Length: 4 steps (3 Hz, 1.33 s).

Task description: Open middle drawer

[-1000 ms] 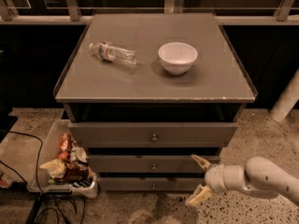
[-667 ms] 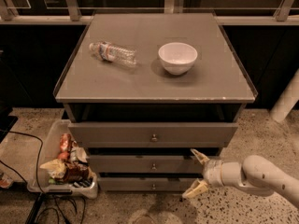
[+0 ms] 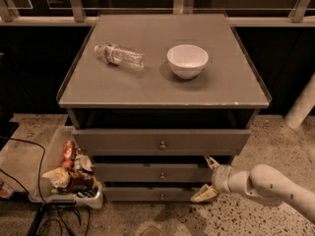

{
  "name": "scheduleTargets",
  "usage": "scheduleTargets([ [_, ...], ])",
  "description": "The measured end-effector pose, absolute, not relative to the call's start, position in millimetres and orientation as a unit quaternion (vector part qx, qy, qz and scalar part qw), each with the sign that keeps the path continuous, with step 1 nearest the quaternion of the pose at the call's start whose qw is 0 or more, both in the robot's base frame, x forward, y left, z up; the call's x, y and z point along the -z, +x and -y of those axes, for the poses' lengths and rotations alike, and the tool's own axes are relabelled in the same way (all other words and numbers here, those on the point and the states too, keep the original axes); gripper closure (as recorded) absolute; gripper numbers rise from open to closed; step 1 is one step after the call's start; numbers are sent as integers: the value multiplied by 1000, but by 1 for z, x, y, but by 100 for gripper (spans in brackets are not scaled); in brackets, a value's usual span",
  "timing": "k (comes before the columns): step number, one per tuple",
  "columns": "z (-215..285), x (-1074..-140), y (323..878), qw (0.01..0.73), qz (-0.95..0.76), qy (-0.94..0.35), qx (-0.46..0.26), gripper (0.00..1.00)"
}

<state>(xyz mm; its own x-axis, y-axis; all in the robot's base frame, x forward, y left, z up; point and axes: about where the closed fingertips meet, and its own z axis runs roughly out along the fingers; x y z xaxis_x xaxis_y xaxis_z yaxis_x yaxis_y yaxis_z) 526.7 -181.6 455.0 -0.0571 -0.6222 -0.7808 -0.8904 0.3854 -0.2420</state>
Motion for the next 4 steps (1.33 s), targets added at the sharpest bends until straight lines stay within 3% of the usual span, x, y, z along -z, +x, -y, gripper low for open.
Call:
scheduleTargets([
  [2, 200, -428, 545, 432, -725, -526, -112, 0],
  [4, 223, -436, 589, 486, -673, -531, -171, 0],
])
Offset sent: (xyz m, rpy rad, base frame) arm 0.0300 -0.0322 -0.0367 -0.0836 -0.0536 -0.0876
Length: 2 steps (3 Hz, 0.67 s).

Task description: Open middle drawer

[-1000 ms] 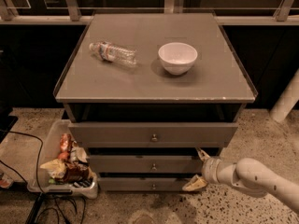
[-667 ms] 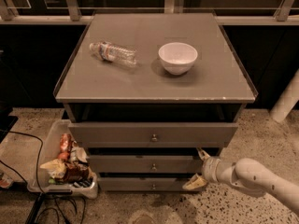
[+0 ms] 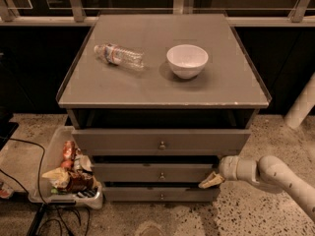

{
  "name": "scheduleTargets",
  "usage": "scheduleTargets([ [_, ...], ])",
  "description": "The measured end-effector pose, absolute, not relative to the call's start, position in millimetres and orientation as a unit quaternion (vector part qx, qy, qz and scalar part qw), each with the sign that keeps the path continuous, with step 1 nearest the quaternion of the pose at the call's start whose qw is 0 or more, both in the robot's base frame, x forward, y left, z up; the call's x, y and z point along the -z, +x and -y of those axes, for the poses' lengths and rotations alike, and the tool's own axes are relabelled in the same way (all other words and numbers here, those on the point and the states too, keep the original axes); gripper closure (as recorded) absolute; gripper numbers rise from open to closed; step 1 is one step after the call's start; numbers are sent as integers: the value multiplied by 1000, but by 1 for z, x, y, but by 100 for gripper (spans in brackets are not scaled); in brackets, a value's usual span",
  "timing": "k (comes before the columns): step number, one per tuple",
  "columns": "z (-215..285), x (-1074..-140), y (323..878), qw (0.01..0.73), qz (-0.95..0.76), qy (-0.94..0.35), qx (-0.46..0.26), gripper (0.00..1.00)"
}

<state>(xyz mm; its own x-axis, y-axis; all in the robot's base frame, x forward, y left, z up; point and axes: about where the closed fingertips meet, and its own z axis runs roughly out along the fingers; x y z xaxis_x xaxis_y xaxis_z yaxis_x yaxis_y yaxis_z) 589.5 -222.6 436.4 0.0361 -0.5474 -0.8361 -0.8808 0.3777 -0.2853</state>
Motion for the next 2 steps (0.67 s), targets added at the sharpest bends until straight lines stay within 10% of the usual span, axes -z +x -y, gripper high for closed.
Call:
scheduleTargets([
  [2, 217, -433, 588, 479, -672, -539, -170, 0],
])
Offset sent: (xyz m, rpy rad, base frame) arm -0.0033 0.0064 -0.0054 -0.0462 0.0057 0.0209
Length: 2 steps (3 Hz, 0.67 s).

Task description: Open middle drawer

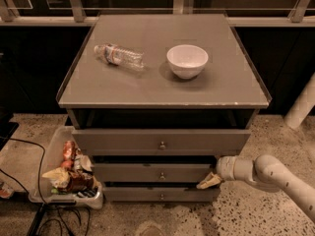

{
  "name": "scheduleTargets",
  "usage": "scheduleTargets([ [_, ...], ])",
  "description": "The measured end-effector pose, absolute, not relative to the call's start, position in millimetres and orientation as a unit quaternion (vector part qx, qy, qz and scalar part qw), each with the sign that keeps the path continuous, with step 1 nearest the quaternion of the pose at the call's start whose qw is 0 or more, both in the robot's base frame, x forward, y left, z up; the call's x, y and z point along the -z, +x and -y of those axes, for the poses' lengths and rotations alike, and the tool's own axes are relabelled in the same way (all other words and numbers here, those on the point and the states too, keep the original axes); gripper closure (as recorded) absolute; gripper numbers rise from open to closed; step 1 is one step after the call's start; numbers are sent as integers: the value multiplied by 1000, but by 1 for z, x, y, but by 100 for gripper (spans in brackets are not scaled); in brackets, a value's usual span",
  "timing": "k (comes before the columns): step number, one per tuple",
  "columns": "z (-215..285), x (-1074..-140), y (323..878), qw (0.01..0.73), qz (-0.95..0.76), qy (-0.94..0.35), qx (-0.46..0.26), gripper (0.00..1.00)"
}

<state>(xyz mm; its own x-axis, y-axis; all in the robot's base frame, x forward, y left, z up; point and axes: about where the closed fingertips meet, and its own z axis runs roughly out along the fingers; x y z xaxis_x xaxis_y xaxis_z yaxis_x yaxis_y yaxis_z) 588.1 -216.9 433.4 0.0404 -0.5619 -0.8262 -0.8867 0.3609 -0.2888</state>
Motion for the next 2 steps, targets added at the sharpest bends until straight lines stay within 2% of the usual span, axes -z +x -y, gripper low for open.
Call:
scheduleTargets([
  [1, 199, -411, 572, 448, -676, -559, -172, 0],
  [2, 199, -411, 572, 448, -676, -559, -172, 0],
])
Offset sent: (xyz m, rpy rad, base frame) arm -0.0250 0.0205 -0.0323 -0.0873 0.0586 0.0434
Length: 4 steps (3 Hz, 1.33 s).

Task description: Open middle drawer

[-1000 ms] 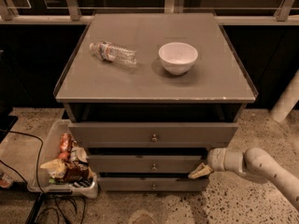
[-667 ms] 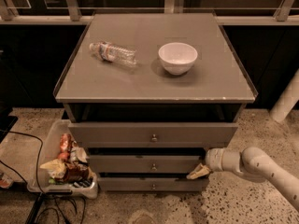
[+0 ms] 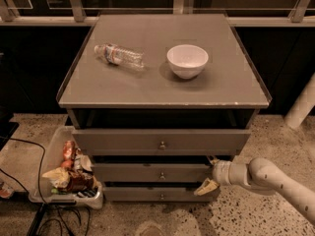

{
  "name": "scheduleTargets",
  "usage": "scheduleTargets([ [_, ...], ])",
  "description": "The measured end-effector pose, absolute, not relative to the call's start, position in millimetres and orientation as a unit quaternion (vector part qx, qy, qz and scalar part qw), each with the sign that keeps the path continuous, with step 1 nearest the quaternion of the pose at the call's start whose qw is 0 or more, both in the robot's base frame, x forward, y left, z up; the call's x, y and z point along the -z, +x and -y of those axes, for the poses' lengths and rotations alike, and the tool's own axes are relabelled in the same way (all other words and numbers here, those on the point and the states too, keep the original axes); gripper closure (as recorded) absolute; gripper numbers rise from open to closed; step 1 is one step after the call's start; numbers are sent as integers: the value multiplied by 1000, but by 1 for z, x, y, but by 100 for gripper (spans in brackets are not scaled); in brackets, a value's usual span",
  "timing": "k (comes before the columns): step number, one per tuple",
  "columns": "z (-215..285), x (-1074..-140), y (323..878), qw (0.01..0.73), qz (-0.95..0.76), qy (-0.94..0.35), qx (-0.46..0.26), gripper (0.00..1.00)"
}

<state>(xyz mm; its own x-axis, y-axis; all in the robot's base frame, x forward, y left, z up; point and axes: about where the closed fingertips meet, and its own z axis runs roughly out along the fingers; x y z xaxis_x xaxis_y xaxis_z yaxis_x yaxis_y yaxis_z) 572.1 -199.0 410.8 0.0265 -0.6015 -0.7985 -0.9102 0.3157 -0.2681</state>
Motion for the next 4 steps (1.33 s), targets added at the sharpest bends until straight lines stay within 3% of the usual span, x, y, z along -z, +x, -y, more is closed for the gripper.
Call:
scheduleTargets([
  [1, 199, -411, 572, 448, -676, -559, -172, 18],
  [4, 199, -414, 572, 448, -676, -559, -172, 88],
])
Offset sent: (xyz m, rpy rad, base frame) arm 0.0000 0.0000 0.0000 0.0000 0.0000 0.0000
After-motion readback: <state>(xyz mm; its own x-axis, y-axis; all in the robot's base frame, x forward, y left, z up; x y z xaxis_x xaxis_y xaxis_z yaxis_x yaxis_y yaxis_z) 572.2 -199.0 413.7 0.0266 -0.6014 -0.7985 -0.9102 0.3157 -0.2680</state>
